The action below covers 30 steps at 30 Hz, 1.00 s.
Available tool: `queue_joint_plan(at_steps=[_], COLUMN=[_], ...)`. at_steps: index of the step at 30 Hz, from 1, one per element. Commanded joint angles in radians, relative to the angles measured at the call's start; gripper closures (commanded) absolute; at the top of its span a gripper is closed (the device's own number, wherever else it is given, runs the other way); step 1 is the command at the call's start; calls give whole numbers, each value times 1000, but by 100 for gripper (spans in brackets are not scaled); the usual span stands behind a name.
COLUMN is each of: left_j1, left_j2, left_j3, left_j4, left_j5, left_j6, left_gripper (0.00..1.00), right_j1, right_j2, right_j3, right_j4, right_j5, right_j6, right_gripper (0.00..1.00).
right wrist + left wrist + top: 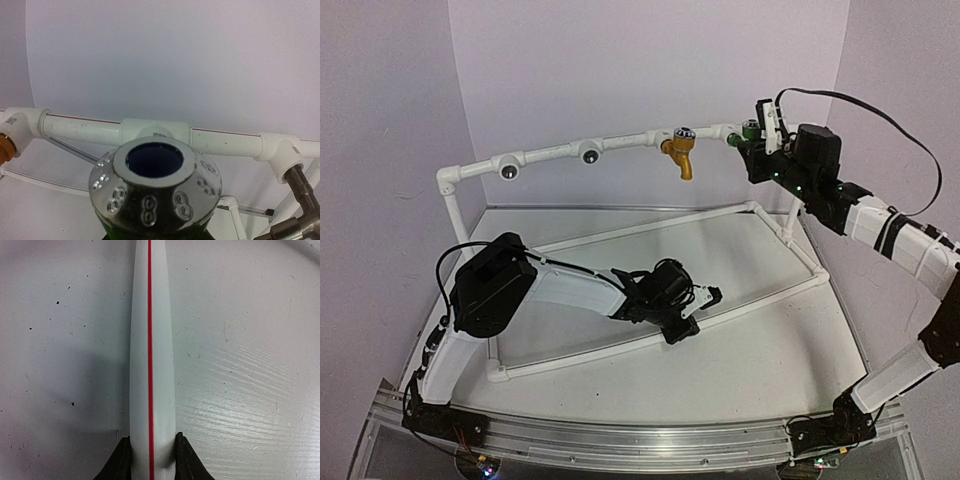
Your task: Install the water faucets
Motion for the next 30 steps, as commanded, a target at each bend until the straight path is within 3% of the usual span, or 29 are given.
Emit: queue_joint_plan(at_steps=[1,9,16,22,30], left_j1=[-90,-90,-90,-90,-91], left_j2=[72,79,79,76,78], left_j3=[-39,-35,-34,-34,-32], left_j4=[-264,-268,-268,-269,-270], left_j5=[248,243,244,245,249], left_j6=[51,52,51,51,50], left_gripper=[100,100,100,100,100], right_j1=[-38,-7,0,7,64], right_j2=[27,41,43,45,55], right_j3=[33,-42,-80,-102,-135], right_j4=[-103,9,57,119,175], right_j5=[162,170,141,132,221], right_j6=[35,162,448,601,805], right_gripper=[100,100,100,100,100])
